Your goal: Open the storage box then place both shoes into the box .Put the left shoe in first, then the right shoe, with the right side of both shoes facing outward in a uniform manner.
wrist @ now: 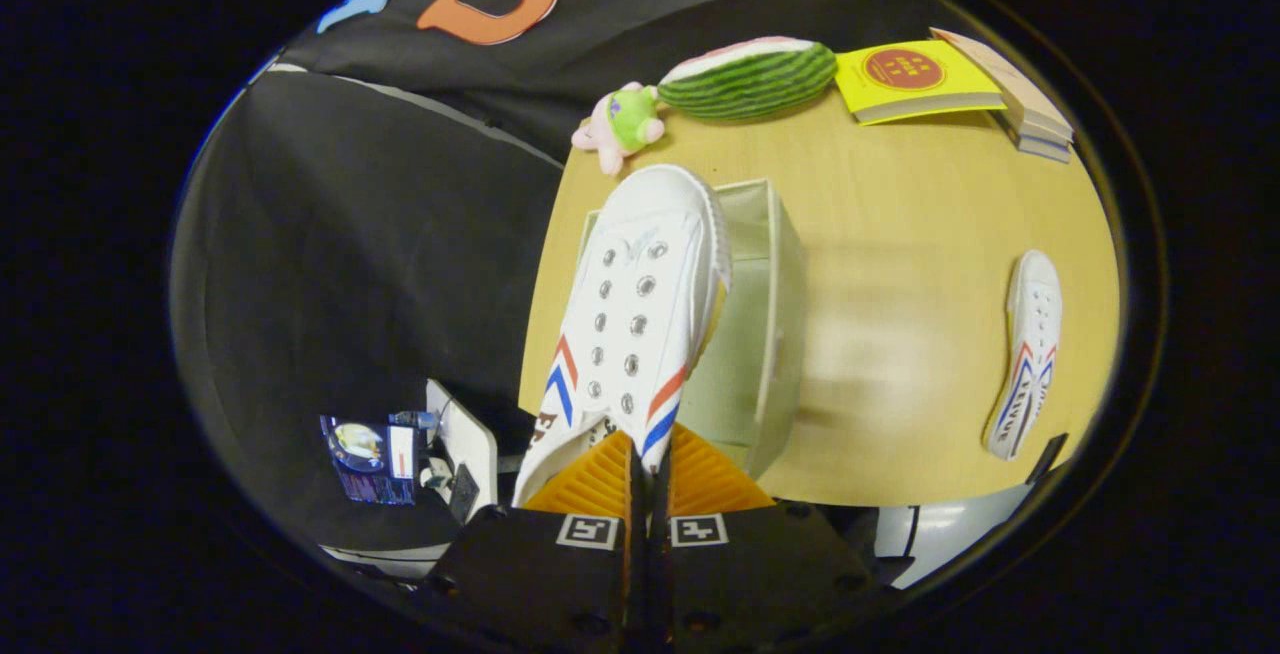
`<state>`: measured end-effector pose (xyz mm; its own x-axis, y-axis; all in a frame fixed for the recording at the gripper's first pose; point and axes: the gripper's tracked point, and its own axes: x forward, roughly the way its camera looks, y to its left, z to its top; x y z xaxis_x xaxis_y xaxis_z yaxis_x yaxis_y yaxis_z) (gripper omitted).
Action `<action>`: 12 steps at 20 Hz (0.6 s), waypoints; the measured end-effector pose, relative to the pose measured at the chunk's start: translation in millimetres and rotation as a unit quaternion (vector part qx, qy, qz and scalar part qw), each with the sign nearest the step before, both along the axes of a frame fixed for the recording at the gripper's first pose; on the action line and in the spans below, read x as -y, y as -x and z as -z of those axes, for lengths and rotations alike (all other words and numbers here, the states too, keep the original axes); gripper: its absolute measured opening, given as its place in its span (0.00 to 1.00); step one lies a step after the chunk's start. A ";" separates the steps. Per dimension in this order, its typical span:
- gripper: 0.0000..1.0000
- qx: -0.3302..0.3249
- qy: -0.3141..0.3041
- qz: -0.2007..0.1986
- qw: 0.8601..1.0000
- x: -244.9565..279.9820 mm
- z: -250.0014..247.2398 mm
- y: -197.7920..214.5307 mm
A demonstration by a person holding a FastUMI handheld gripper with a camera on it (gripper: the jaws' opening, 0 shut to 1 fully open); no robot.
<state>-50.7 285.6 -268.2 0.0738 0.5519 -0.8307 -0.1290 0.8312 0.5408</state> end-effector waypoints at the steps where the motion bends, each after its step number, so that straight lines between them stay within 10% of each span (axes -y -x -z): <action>1: 0.05 0.002 0.009 -0.005 1.000 -9.0 8.8 -1.0; 12: 0.06 -0.034 0.043 0.035 0.998 -66.3 74.0 -12.4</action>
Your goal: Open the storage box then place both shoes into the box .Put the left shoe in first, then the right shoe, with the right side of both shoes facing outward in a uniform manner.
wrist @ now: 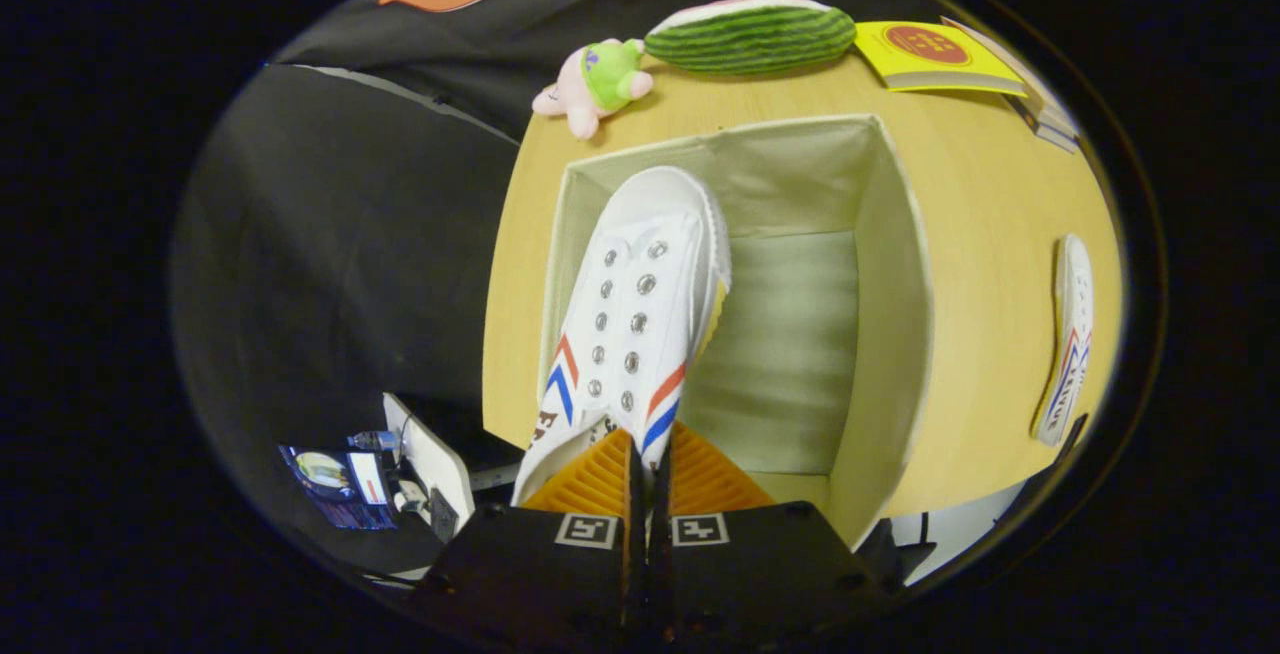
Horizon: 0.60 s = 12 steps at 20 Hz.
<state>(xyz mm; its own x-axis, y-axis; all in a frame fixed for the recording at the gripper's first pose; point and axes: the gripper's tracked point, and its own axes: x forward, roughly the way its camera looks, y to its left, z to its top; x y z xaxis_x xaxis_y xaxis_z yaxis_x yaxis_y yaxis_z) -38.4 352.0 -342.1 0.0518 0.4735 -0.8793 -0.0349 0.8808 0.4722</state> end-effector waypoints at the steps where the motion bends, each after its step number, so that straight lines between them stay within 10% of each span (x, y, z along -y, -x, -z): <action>1: 0.19 -0.004 -0.021 0.010 1.000 -9.0 0.2 1.2; 6: 0.78 0.035 -0.018 0.002 0.999 -9.1 -11.6 -12.6; 12: 0.80 0.164 0.005 -0.056 0.985 16.9 -63.8 -32.0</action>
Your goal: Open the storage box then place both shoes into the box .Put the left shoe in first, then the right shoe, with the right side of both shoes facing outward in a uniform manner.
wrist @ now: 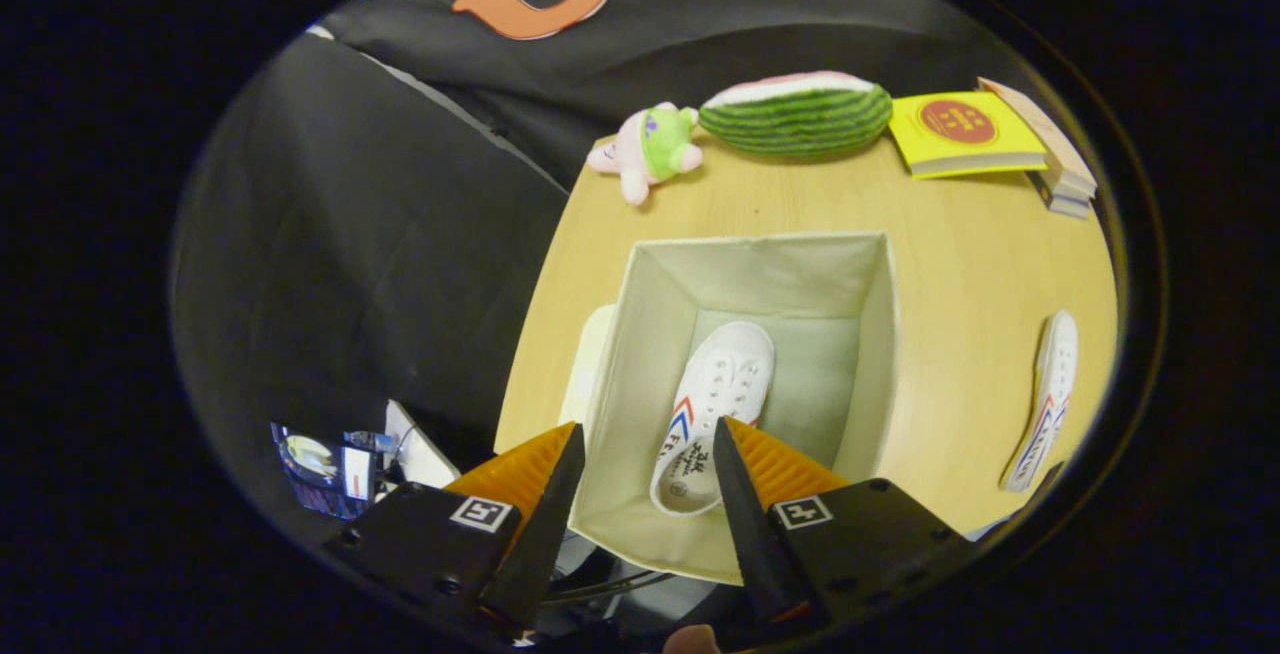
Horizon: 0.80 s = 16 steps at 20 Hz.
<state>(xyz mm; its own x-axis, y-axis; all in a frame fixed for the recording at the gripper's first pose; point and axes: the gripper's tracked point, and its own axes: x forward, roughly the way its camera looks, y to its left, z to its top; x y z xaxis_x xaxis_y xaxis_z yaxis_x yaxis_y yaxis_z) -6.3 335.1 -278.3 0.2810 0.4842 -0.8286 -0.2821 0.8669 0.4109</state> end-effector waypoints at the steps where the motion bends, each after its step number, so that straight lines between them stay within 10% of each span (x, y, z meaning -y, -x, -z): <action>1: 0.80 0.024 0.008 -0.003 1.000 9.0 -8.6 -3.5; 8: 0.82 0.127 0.074 0.015 0.989 112.5 -50.4 -25.0; 16: 0.90 0.077 0.095 0.099 0.988 263.4 -32.1 -6.9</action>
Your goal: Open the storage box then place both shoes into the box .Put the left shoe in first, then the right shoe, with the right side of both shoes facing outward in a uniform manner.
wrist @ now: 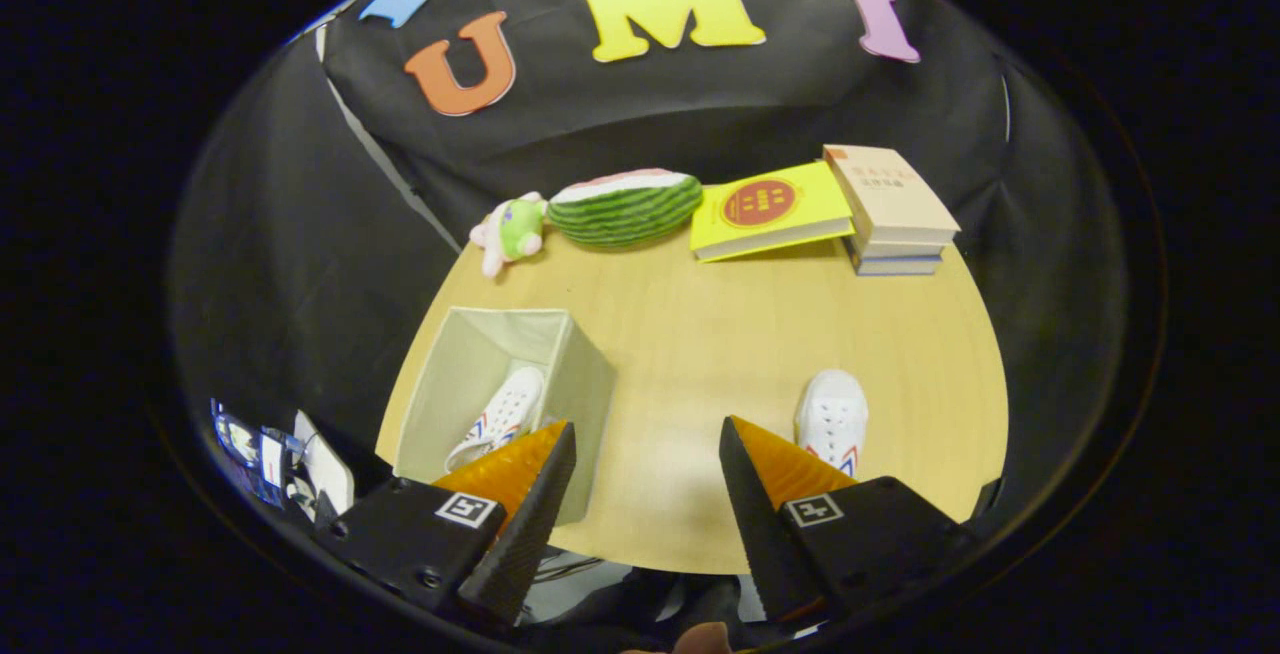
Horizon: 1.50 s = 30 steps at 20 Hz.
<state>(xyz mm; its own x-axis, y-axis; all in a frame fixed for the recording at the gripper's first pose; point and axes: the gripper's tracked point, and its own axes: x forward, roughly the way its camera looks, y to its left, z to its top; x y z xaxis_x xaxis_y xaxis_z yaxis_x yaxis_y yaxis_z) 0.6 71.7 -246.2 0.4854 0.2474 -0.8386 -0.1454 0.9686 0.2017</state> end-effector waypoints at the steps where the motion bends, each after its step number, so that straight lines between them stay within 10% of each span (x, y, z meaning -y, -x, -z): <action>1: 0.90 -0.006 0.002 0.007 1.000 16.7 2.6 1.2; 11: 0.89 -0.122 0.027 0.041 0.991 147.9 95.4 16.6; 30: 0.80 -0.236 0.021 0.007 0.972 165.9 225.1 29.9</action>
